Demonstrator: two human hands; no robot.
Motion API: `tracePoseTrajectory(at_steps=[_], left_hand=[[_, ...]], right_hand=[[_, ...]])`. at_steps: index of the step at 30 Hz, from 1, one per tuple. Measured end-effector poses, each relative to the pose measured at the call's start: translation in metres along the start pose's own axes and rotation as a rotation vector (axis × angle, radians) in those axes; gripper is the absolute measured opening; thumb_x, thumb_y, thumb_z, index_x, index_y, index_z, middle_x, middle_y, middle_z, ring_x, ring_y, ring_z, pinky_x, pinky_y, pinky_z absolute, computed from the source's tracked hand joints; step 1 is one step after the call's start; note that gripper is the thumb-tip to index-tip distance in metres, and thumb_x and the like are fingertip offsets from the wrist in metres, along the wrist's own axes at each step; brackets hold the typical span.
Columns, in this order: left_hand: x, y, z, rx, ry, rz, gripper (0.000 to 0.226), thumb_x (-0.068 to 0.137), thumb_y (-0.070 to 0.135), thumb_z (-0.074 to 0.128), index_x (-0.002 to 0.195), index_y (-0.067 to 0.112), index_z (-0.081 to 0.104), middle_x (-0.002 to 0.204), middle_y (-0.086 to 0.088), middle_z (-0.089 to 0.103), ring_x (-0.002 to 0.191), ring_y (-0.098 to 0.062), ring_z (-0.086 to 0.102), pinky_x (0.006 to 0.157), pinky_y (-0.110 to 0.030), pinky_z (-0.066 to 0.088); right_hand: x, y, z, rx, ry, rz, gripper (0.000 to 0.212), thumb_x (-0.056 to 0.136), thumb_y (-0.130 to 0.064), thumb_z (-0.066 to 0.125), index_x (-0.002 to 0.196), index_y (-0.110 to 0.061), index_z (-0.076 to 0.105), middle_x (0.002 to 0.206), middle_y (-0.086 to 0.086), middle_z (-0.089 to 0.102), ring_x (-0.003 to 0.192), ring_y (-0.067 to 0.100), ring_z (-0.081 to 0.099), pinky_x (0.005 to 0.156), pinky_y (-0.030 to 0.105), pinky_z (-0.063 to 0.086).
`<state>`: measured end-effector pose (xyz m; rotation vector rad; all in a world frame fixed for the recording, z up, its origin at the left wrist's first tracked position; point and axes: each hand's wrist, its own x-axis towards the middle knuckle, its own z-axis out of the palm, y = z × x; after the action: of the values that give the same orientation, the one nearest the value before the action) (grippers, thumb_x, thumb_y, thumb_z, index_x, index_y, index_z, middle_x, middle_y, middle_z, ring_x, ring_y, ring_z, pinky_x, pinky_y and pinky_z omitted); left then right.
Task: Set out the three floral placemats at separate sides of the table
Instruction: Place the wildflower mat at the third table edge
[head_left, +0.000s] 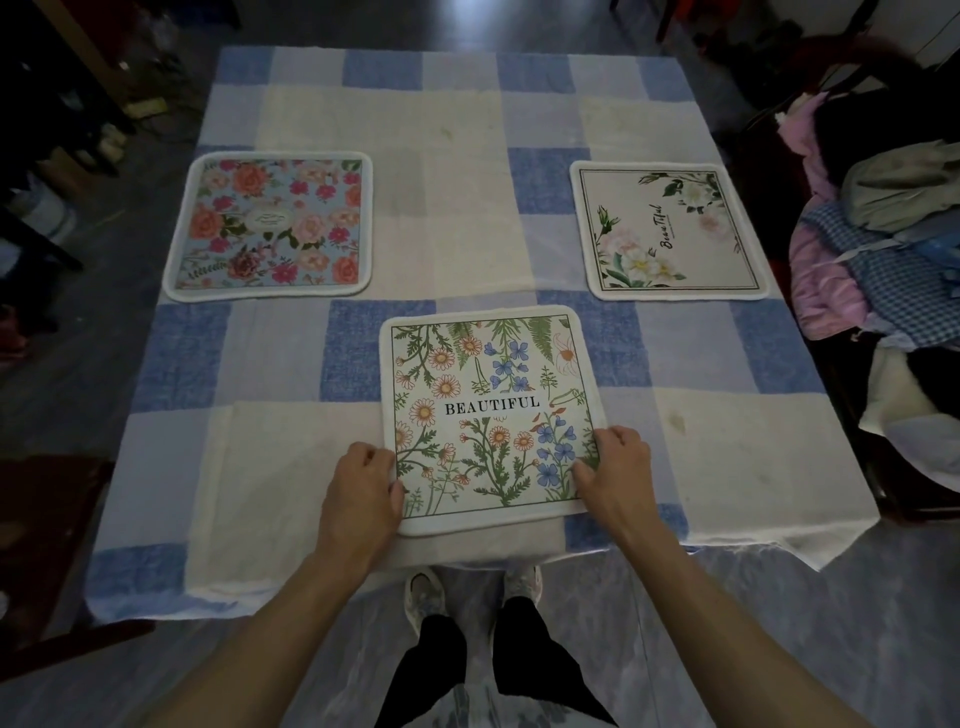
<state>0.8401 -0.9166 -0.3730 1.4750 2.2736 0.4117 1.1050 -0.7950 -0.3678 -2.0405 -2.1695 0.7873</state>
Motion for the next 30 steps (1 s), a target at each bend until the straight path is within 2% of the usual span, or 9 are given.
tracePoseTrajectory(at_steps=[5,9,19,26,30], left_hand=[[0.013,0.001,0.0,-0.003,-0.004,-0.02,0.035,0.086,0.012,0.065,0.118,0.0,0.063,0.115,-0.02,0.058,0.103,-0.032,0.054,0.088,-0.04,0.047],[0.021,0.005,-0.001,-0.042,0.009,-0.039,0.041,0.087,0.015,0.065,0.125,0.001,0.06,0.12,-0.019,0.057,0.109,-0.032,0.053,0.093,-0.039,0.044],[0.026,0.001,-0.005,-0.089,0.052,-0.063,0.035,0.084,0.01,0.067,0.117,0.001,0.064,0.112,-0.02,0.062,0.104,-0.033,0.056,0.091,-0.041,0.045],[0.016,0.006,-0.001,-0.096,0.068,-0.061,0.013,0.084,0.005,0.066,0.094,-0.003,0.07,0.09,-0.018,0.065,0.084,-0.032,0.061,0.077,-0.039,0.048],[0.009,0.008,0.002,-0.075,0.047,-0.021,0.011,0.082,0.002,0.067,0.091,-0.003,0.068,0.089,-0.018,0.064,0.084,-0.032,0.059,0.076,-0.04,0.048]], right_hand=[[-0.003,0.004,0.0,0.025,-0.007,0.002,0.047,0.087,-0.021,0.065,0.13,-0.006,0.052,0.129,0.017,0.049,0.119,0.032,0.044,0.102,0.041,0.04],[-0.002,0.006,0.0,0.008,-0.008,-0.018,0.043,0.087,-0.021,0.066,0.125,-0.005,0.054,0.125,0.017,0.052,0.117,0.031,0.044,0.1,0.037,0.038],[-0.015,0.004,0.009,-0.011,-0.004,-0.038,0.045,0.088,-0.022,0.064,0.127,-0.005,0.051,0.124,0.016,0.052,0.114,0.029,0.043,0.095,0.034,0.036],[-0.004,0.006,0.0,-0.008,0.004,-0.014,0.044,0.086,-0.022,0.065,0.124,-0.005,0.052,0.12,0.016,0.054,0.11,0.03,0.045,0.094,0.037,0.038],[-0.003,0.006,-0.002,0.003,-0.003,0.008,0.045,0.087,-0.022,0.066,0.126,-0.005,0.051,0.121,0.016,0.053,0.112,0.03,0.046,0.095,0.037,0.039]])
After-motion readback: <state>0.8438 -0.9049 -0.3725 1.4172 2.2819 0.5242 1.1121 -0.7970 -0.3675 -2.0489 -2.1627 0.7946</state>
